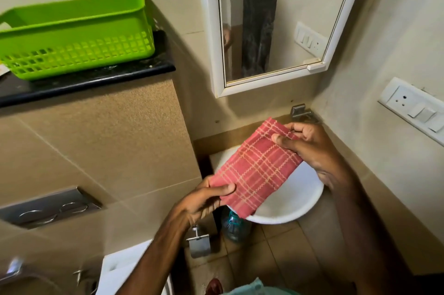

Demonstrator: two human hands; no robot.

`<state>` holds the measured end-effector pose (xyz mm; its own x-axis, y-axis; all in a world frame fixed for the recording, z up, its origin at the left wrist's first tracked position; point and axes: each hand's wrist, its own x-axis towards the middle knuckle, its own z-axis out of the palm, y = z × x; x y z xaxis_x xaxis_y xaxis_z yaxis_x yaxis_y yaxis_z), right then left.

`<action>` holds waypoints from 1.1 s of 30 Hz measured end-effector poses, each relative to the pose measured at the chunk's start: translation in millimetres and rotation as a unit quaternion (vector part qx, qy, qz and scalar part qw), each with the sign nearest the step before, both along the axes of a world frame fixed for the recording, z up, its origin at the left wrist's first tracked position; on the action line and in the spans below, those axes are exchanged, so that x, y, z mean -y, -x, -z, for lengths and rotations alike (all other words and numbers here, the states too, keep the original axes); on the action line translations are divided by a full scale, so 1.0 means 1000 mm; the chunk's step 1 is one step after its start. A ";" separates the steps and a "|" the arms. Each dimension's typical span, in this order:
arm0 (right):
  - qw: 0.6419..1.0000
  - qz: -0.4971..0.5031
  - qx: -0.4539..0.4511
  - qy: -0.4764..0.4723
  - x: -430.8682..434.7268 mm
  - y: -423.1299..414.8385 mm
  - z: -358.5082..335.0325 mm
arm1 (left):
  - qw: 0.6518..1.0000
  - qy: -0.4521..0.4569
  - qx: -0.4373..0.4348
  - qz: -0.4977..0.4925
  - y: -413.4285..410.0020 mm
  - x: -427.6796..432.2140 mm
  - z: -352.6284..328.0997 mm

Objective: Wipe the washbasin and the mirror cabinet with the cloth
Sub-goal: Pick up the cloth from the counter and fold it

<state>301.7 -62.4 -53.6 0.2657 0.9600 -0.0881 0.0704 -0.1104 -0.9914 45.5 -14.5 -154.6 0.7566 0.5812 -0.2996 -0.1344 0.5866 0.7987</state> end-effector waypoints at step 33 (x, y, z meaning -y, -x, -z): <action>0.963 0.038 0.268 0.023 0.021 0.102 0.075 | 0.881 -0.303 -0.291 -0.216 -0.040 0.035 0.024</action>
